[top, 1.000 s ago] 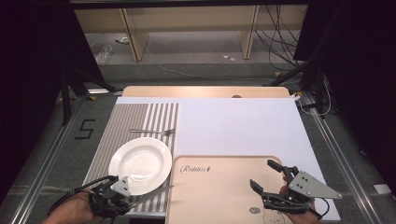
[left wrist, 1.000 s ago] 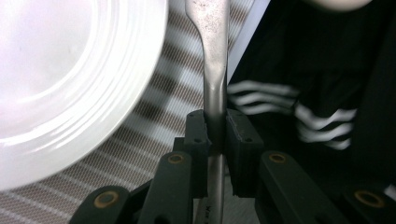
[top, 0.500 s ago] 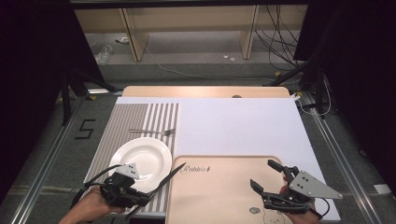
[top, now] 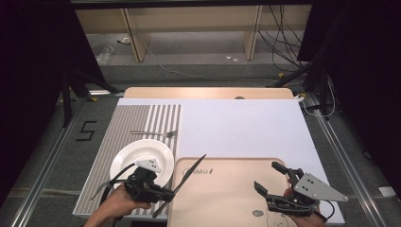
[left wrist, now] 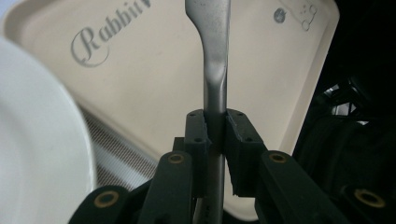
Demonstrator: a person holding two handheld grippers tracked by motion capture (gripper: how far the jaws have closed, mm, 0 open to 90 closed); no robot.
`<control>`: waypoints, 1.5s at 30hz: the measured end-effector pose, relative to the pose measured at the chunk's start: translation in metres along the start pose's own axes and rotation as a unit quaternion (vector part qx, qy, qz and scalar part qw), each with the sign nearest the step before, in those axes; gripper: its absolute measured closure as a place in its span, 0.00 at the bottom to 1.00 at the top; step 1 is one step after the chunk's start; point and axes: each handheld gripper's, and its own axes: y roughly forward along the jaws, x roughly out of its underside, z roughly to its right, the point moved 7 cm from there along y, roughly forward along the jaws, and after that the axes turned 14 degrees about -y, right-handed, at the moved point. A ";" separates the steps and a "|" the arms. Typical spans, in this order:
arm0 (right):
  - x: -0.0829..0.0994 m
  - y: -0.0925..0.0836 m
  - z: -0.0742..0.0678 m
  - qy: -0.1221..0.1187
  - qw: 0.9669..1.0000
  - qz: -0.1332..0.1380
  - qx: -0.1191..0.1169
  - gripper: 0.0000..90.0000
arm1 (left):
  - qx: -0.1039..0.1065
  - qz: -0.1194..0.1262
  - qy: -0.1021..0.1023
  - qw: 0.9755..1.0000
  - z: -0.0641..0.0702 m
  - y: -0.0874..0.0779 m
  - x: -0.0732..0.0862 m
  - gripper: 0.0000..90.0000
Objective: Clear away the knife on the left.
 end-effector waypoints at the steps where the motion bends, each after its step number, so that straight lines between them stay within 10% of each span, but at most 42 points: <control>1: 0.000 0.000 0.000 0.000 1.000 0.000 0.000 0.20 | 0.003 0.001 0.002 1.000 0.002 0.002 -0.003 0.89; 24: 0.001 -0.001 0.002 0.002 1.000 0.000 0.005 0.20 | -0.012 -0.052 0.010 0.999 0.024 0.056 -0.004 0.89; 45: 0.001 -0.001 0.001 -0.001 1.000 -0.004 0.001 0.20 | -0.046 -0.133 0.010 0.990 0.018 0.090 0.013 0.88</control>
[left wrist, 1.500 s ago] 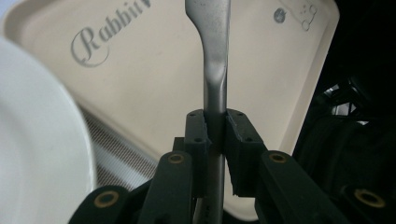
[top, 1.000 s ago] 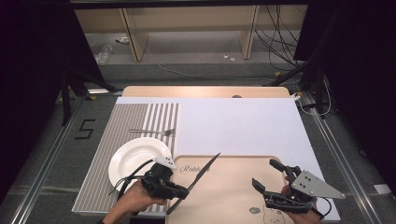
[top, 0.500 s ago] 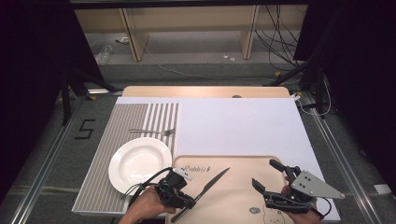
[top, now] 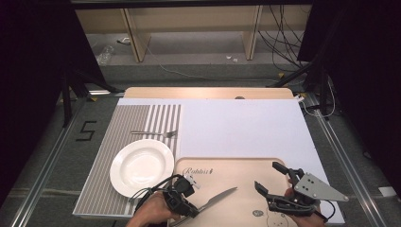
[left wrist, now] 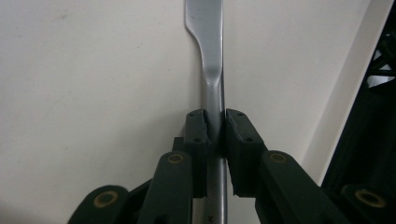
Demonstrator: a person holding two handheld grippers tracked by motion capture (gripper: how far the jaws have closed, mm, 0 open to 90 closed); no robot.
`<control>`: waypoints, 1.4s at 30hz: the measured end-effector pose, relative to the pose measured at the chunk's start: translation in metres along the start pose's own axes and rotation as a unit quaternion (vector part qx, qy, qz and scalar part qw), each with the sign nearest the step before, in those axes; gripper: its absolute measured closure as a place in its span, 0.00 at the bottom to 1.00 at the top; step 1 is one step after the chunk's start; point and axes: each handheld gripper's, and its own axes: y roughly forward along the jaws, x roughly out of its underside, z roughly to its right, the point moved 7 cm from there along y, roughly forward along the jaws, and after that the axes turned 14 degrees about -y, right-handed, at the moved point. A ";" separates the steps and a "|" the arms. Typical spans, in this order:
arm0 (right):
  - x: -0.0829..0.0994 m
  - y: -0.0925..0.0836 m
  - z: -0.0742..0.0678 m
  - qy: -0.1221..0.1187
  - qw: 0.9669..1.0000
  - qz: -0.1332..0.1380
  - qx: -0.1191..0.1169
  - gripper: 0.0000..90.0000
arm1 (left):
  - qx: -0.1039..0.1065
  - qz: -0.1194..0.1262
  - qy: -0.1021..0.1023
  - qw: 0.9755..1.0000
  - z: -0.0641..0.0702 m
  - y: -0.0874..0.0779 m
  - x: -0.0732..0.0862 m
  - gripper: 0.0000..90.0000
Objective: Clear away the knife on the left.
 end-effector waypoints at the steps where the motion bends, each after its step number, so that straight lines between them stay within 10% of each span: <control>1: 0.000 0.000 0.000 0.000 1.000 0.001 0.001 0.20 | -0.004 -0.001 0.001 1.000 0.000 0.000 0.000 0.88; 5: 0.000 0.000 0.000 0.000 1.000 0.000 0.000 0.20 | -0.005 0.013 -0.012 1.000 -0.002 -0.001 -0.002 0.86; 11: 0.000 0.000 0.001 0.001 1.000 0.000 0.002 0.20 | -0.004 0.050 0.000 0.999 0.009 -0.013 -0.012 0.45; 18: 0.000 0.000 0.001 0.001 1.000 0.000 0.002 0.20 | -0.024 0.095 0.046 0.994 0.022 -0.018 -0.026 0.38; 26: 0.000 0.000 0.001 0.003 1.000 0.003 0.003 0.20 | -0.031 0.131 0.093 0.987 0.038 -0.015 -0.041 0.70; 42: 0.000 0.000 0.001 0.001 1.000 0.003 0.002 0.20 | -0.034 0.097 0.117 0.988 0.044 0.023 -0.037 0.96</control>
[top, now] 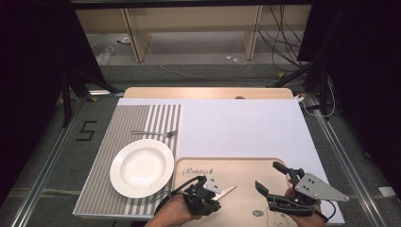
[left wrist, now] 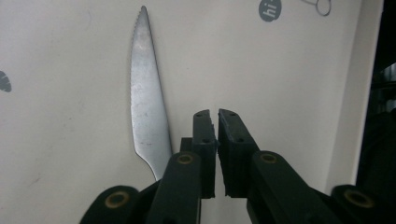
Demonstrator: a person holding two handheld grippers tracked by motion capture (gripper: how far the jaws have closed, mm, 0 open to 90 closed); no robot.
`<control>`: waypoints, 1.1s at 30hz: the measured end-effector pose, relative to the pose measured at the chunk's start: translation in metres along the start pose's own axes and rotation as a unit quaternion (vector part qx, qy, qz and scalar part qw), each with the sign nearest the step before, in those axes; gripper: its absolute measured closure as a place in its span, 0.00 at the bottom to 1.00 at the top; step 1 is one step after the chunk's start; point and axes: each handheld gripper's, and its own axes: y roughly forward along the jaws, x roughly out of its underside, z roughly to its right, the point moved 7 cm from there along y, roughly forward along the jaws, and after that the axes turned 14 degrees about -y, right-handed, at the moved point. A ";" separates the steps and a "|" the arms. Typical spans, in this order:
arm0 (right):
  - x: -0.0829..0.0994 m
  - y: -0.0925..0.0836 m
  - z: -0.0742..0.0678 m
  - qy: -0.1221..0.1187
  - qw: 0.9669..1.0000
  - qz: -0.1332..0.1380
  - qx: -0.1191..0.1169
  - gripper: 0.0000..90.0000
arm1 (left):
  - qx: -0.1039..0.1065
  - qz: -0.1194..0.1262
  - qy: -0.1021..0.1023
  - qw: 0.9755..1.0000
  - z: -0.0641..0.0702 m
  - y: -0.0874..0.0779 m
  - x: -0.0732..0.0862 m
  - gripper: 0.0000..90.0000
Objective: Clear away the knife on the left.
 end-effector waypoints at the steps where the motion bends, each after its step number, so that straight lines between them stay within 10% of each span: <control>1: 0.000 0.000 0.000 0.000 1.000 0.000 0.000 0.20 | 0.001 -0.001 0.002 1.000 0.001 0.002 0.001 0.97; 33: 0.000 -0.001 0.000 -0.001 1.000 -0.001 0.001 0.21 | -0.069 0.024 -0.044 0.996 -0.043 -0.001 -0.001 1.00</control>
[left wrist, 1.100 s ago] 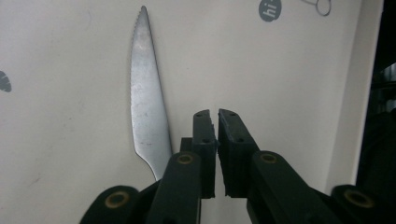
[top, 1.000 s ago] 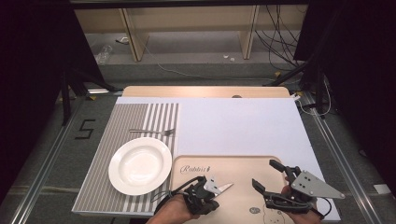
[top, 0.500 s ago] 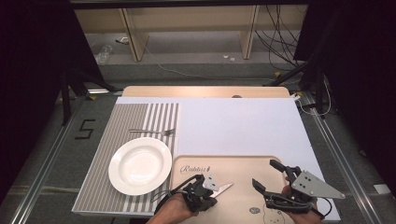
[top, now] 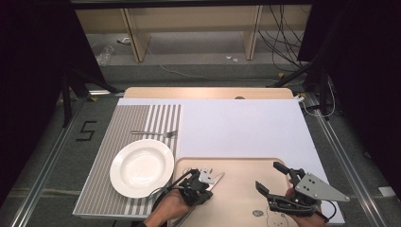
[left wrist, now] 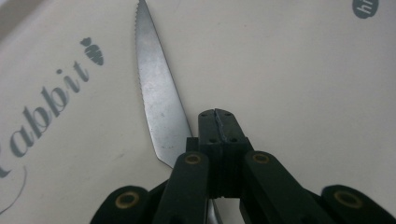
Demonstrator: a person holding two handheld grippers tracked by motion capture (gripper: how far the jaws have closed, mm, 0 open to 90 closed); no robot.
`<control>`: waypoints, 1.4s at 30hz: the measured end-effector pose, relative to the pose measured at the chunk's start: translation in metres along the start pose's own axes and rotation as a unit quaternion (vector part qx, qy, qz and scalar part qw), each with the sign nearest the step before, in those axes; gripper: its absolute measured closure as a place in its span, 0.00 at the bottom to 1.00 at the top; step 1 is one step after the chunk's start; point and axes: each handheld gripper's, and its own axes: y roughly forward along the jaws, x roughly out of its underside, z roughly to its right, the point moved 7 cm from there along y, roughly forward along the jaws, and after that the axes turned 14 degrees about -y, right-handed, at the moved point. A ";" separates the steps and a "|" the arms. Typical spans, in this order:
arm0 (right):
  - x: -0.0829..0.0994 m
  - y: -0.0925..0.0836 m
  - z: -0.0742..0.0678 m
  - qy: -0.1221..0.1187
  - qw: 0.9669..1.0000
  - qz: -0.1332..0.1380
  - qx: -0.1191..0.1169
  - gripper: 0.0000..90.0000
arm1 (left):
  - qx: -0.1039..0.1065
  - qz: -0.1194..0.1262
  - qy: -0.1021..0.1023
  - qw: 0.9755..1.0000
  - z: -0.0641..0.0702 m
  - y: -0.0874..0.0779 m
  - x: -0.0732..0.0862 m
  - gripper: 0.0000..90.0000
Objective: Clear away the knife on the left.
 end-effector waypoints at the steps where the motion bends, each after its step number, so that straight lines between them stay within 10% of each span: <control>1: 0.000 0.000 0.000 0.000 1.000 0.000 0.000 0.21 | -0.002 0.002 -0.002 1.000 -0.002 0.000 0.000 1.00; 42: 0.000 0.000 -0.001 -0.005 1.000 0.001 -0.002 0.21 | -0.065 -0.014 -0.062 0.996 -0.059 -0.026 0.014 1.00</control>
